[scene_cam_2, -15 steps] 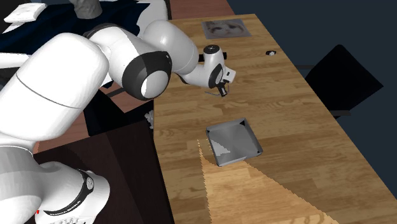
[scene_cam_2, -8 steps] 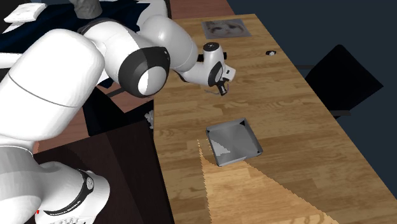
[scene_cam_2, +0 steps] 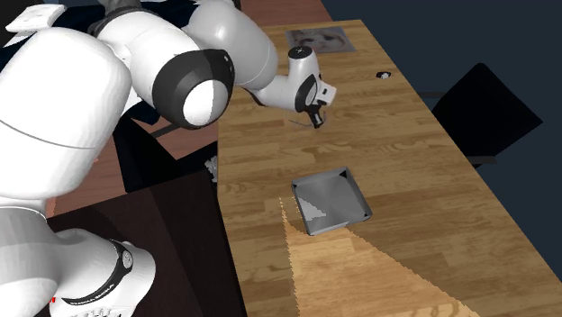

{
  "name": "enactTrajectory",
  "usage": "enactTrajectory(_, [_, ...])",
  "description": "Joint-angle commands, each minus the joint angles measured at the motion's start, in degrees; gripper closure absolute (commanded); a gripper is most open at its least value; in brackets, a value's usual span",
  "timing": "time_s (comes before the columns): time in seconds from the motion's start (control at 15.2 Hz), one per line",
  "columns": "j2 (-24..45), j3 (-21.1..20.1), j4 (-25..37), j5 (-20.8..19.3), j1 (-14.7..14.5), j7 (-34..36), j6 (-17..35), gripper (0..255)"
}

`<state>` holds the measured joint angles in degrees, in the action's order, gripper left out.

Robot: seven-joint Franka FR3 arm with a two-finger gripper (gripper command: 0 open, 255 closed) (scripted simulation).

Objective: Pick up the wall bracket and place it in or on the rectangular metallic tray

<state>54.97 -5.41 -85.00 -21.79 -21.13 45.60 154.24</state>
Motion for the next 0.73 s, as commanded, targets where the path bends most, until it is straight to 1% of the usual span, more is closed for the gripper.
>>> enactTrajectory(0.0, [-1.44,-0.25,-0.88,0.12,0.14,-0.13,-0.61,255])
enactTrajectory(0.66, [-7.44,-1.64,-3.37,1.05,1.07,-1.29,-4.2,255])
